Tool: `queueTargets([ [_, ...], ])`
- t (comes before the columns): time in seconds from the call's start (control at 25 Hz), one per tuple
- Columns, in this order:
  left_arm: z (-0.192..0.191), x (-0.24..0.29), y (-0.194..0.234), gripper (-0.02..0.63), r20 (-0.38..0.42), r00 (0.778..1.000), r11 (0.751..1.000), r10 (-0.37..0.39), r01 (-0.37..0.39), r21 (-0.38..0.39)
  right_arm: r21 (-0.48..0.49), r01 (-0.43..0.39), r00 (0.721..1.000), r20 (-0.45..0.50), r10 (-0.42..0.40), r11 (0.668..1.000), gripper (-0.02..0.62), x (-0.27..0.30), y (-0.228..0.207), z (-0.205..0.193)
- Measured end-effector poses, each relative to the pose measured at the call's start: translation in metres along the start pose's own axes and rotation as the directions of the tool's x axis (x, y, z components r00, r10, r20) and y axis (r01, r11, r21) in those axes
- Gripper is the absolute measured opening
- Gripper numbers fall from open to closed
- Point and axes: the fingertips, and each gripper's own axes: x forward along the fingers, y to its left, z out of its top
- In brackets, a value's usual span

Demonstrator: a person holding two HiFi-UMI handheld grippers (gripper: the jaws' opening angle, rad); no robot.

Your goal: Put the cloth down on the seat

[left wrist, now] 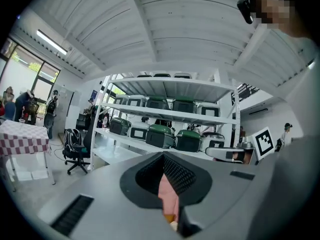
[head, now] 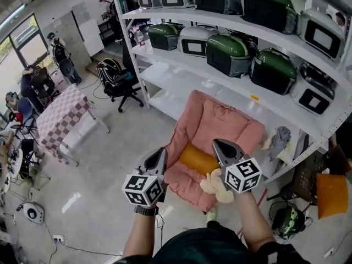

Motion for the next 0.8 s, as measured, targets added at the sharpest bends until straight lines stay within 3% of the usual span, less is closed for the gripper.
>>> queueTargets([
  [0.8, 0.021, -0.028, -0.002, 0.005, 0.059, 0.998, 1.000, 0.009, -0.011, 0.027, -0.045, -0.019, 0.999, 0.030, 0.020, 0.999, 0.005, -0.008, 0.026, 0.017],
])
